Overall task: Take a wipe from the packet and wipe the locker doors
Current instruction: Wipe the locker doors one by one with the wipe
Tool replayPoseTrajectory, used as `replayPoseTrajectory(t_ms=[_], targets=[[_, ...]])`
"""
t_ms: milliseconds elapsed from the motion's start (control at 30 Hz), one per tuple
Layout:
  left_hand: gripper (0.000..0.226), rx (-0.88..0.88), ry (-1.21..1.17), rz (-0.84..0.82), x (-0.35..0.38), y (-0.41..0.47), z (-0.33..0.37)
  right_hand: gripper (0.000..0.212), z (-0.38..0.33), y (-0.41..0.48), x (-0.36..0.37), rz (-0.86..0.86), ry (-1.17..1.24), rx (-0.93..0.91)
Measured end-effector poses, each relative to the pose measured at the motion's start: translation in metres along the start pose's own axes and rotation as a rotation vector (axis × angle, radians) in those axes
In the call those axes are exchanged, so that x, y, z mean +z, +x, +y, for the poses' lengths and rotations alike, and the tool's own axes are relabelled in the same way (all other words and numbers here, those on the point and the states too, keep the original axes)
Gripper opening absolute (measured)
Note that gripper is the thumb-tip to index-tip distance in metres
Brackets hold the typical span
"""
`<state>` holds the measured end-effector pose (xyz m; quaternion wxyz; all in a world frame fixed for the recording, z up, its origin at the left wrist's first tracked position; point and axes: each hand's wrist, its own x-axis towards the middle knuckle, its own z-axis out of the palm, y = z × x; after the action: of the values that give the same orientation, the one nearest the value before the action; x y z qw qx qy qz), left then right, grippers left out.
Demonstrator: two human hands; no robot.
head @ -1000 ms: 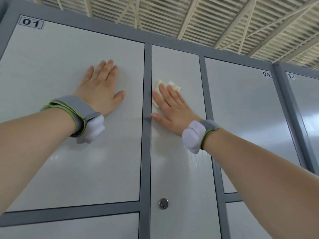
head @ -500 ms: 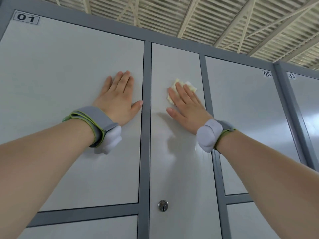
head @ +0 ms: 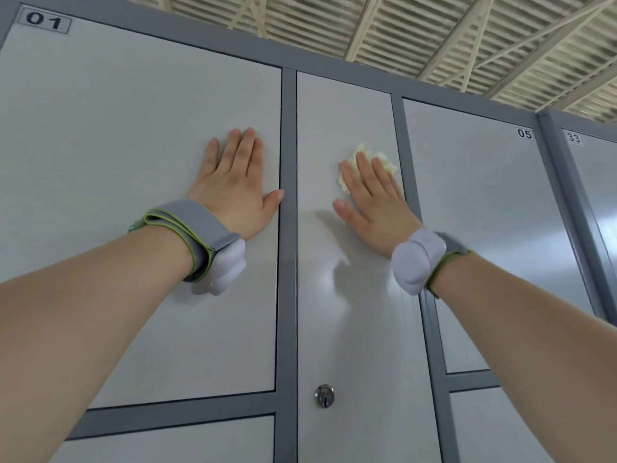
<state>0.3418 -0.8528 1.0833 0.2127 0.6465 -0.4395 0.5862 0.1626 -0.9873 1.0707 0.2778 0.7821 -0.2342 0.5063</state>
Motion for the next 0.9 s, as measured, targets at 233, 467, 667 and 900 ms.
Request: replayPoseTrajectory(t_ms=[233, 467, 667, 900], targets=[[0.073, 0.003, 0.013, -0.002, 0.000, -0.001, 0.001, 0.069, 0.017, 0.003, -0.011, 0.013, 0.004, 0.208], [0.073, 0.007, 0.010, 0.007, 0.001, 0.000, 0.000, 0.066, -0.008, 0.009, -0.005, 0.010, 0.046, 0.087], [0.074, 0.012, -0.004, 0.015, 0.002, 0.000, 0.000, 0.073, 0.014, -0.017, -0.003, -0.043, -0.018, 0.058], [0.074, 0.014, -0.005, 0.013, 0.002, 0.001, -0.001, 0.066, 0.003, 0.011, -0.003, 0.001, 0.013, 0.244]])
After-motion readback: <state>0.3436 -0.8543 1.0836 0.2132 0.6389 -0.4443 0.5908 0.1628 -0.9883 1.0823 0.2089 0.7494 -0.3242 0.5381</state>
